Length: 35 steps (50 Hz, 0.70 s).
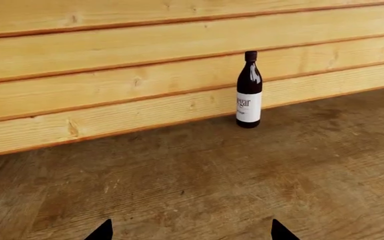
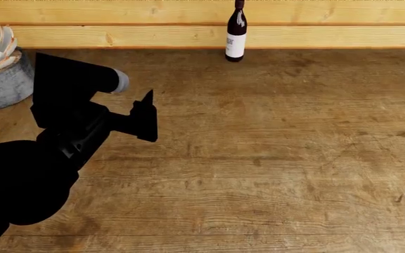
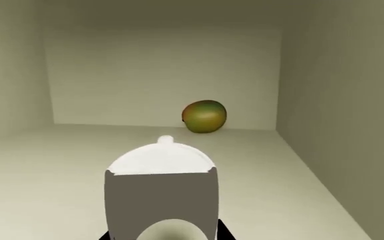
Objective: A wet mug is on the counter and needs to be dried. Pick it up and place it upside down in the open cabinet.
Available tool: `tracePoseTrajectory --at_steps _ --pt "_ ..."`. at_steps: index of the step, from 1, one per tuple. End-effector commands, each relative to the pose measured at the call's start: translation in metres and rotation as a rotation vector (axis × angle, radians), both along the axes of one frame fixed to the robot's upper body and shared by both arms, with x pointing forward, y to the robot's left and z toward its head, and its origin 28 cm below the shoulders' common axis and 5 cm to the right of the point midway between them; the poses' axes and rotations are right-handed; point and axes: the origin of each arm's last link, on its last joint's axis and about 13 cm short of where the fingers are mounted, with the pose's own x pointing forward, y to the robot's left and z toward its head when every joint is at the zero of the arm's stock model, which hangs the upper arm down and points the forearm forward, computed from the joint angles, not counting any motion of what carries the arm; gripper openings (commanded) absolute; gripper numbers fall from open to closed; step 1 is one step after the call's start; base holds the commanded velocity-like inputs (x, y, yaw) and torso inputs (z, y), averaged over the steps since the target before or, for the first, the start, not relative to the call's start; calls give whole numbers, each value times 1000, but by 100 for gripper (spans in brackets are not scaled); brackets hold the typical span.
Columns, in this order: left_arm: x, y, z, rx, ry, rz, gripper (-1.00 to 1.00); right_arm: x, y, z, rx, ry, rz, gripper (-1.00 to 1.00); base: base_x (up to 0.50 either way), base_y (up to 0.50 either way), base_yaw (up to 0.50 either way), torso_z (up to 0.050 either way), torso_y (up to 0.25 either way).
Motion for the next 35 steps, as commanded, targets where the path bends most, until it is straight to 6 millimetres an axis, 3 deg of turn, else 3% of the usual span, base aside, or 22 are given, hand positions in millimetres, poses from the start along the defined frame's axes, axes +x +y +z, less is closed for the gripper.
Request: tracePoseTrajectory --at_steps 1,8,9,30,35 --pt "0 0 0 1 -1 4 100 13 -3 -9 74 61 -30 -100 24 0 9 0 -21" --pt "0 -1 -1 2 -2 5 100 13 -4 -9 74 67 -33 -100 23 0 9 3 -21" --pt "0 -1 -1 1 -1 5 100 13 -4 -9 75 67 -32 100 24 0 9 10 -21" --pt "1 -1 -2 -1 0 2 100 -1 -3 2 61 -9 -56 100 0 0 0 1 -15" --pt "0 -1 -2 0 9 -5 100 -9 -3 7 57 -39 -68 100 0 0 0 -3 224"
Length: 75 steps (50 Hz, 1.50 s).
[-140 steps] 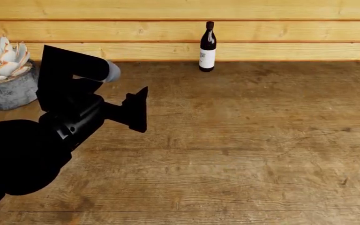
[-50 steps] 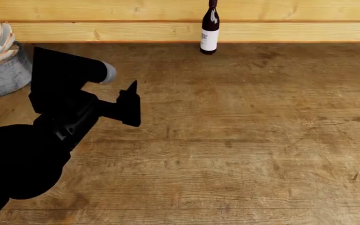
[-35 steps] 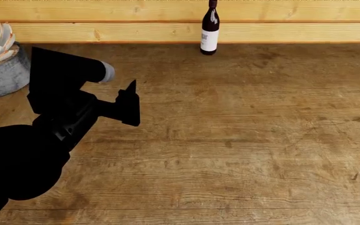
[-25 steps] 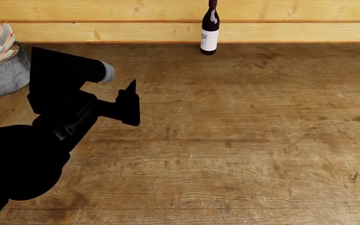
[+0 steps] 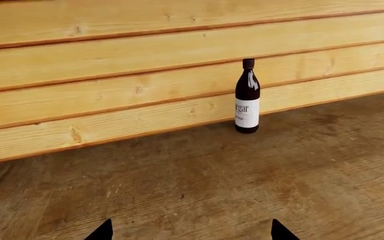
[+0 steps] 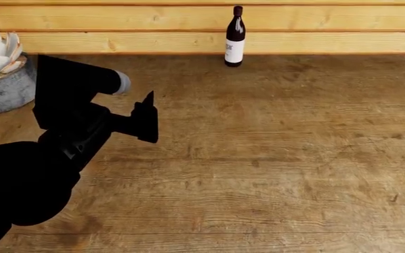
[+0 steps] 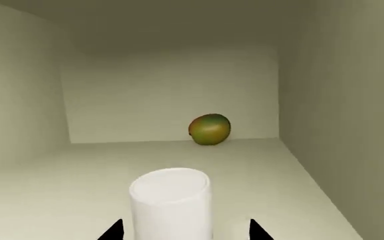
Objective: A wet mug is on the counter and needs to be dried. Pick it up and place it upside down in the open cabinet.
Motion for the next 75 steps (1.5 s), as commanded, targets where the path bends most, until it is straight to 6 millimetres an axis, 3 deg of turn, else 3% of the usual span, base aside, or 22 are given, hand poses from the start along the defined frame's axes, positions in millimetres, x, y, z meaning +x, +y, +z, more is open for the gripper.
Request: tracePoseTrajectory --at_steps 1,12,19,30,47,75 --pt "-1 0 0 -1 6 -8 100 -9 -1 6 -16 -36 -105 100 0 0 0 -5 250" --pt "-1 -1 -1 2 8 -9 100 -22 -1 12 -18 -72 -126 100 0 0 0 -5 250" --pt "-2 -1 0 4 7 -10 100 -26 -2 8 -10 2 -152 100 0 0 0 -4 250" --pt "-3 3 3 -4 1 6 100 -67 -2 6 -43 50 -99 100 0 0 0 -4 250" --pt "-6 5 7 -8 -17 39 100 -100 -20 -7 -73 109 -48 100 0 0 0 -3 156" --pt "-6 19 21 -17 -32 91 100 -118 -53 -100 -120 201 178 100 0 0 0 0 0"
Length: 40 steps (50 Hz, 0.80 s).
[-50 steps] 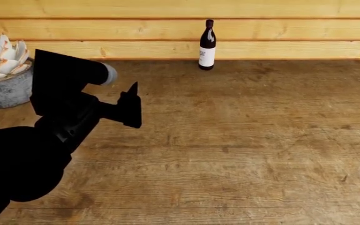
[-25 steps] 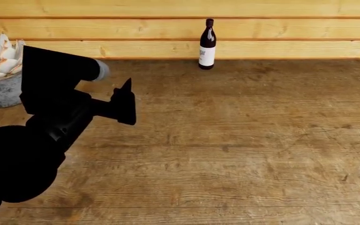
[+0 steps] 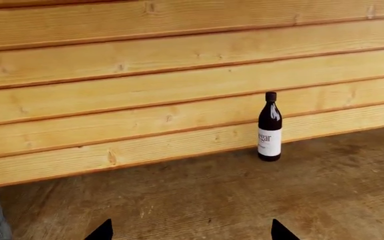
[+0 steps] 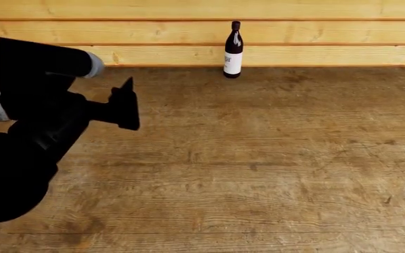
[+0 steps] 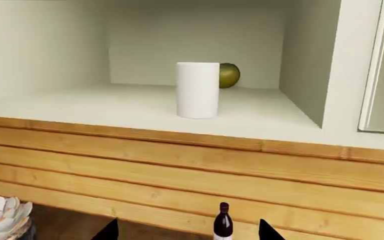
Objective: A wet mug is on the counter and needs to be dried. Pick it up and place it upside down in the open cabinet.
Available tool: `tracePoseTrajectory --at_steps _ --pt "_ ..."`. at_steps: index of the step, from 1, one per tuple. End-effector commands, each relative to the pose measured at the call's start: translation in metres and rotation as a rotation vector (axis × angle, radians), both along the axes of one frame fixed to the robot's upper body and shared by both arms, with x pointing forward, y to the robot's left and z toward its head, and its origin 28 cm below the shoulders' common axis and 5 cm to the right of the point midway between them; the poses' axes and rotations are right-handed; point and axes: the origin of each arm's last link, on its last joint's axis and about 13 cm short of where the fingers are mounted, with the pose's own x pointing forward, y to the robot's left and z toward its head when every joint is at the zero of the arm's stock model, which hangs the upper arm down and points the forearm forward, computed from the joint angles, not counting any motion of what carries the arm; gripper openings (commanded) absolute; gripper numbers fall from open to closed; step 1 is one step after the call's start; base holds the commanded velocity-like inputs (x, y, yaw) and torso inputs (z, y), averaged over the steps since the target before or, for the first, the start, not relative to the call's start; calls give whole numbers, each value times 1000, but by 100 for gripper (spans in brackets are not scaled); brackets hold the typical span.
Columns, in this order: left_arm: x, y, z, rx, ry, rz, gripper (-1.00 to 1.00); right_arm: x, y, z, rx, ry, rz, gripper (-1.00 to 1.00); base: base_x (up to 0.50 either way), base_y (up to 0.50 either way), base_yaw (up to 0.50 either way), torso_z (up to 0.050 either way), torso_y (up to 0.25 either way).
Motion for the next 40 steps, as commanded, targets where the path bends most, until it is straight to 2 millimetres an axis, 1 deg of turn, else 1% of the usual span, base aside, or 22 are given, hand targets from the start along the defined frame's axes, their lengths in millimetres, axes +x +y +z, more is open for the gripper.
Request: tracePoseTrajectory --at_steps 1,12,21,28,33,40 --pt "1 5 3 -3 -4 19 100 -8 -16 -37 -16 85 108 100 0 0 0 0 0" --pt "-2 8 7 -11 -8 20 100 -1 -35 -73 5 145 238 100 0 0 0 0 0" --pt "-4 9 8 -14 -6 10 100 -1 -47 -93 36 157 320 100 0 0 0 0 0" --pt "-6 11 9 -32 7 -22 100 7 -58 -113 52 197 390 100 0 0 0 0 0" --pt "-8 13 10 -46 19 -55 100 12 -62 -128 48 215 475 100 0 0 0 0 0" --pt "-11 14 8 -72 49 -117 100 15 -69 -146 59 229 536 100 0 0 0 0 0"
